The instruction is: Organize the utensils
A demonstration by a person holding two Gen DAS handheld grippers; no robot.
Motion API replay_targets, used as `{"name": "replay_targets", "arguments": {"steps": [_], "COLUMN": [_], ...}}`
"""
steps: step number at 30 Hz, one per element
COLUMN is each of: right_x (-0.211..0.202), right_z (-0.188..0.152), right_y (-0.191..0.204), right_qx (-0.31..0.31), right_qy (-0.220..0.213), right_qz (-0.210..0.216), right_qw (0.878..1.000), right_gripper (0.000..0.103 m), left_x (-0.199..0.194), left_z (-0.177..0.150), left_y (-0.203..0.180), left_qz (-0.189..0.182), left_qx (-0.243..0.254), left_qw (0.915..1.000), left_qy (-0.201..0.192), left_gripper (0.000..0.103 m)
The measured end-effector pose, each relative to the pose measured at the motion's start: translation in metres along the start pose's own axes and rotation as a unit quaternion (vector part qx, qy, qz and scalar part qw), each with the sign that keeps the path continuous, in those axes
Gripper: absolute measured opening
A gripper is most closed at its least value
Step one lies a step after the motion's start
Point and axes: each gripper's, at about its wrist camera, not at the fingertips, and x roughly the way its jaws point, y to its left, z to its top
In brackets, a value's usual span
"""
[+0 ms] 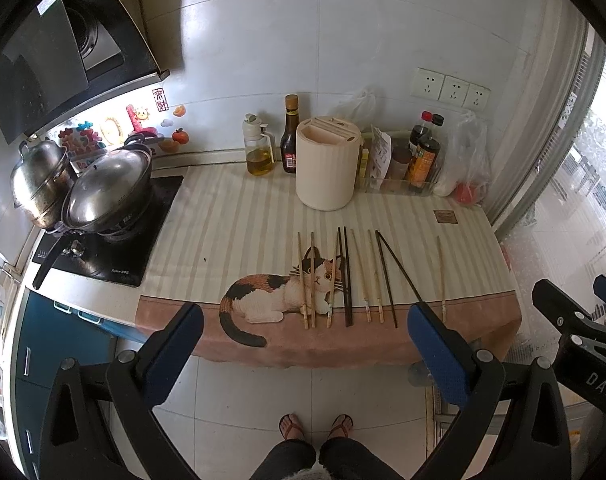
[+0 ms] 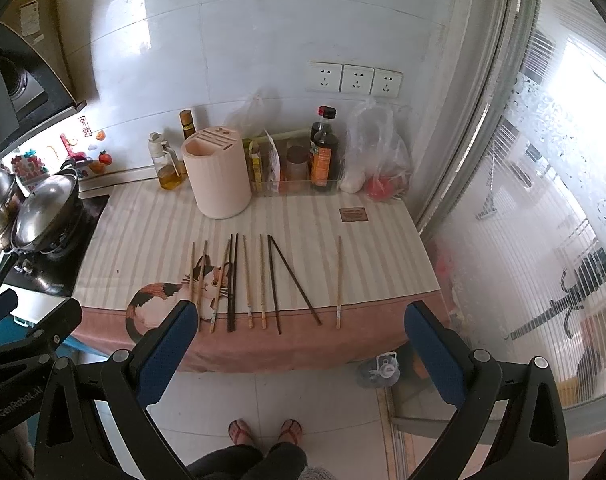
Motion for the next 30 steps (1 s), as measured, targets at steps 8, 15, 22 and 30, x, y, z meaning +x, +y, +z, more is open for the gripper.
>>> {"name": "replay_targets", "arguments": {"steps": [8, 15, 22, 30], "right_x": [-0.0009, -0.0026, -0.0051, -0.0056], "right_z": [0.0012, 0.003, 0.0038, 0.0017], "right_y": [0.0014, 0.0019, 0.0022, 0.0034], "right_qx": [-0.001, -0.001, -0.002, -0.004], "right_qy": [0.001, 0.002, 0.002, 0.005], "right_qz": [0.0, -0.002, -0.004, -0.004], "right_qw": [1.0, 1.0, 1.0, 1.0], "right_gripper": [0.103, 0.103, 0.103, 0.103], "left_x": [0.0, 0.0001, 0.0, -0.0001], "left_z": [0.0015, 0.003, 0.0029, 0.0021], "left_y": [-0.0007, -0.0004, 0.0, 0.0009], "left_qz": [0.0, -0.001, -0.002, -0.002], "left_qx": [-0.001, -0.002, -0.002, -0.003], "left_qw": [1.0, 1.0, 1.0, 1.0], "left_qy": [0.0, -0.001, 0.001, 0.0], "left_gripper": [0.103, 0.103, 0.103, 0.103]}}
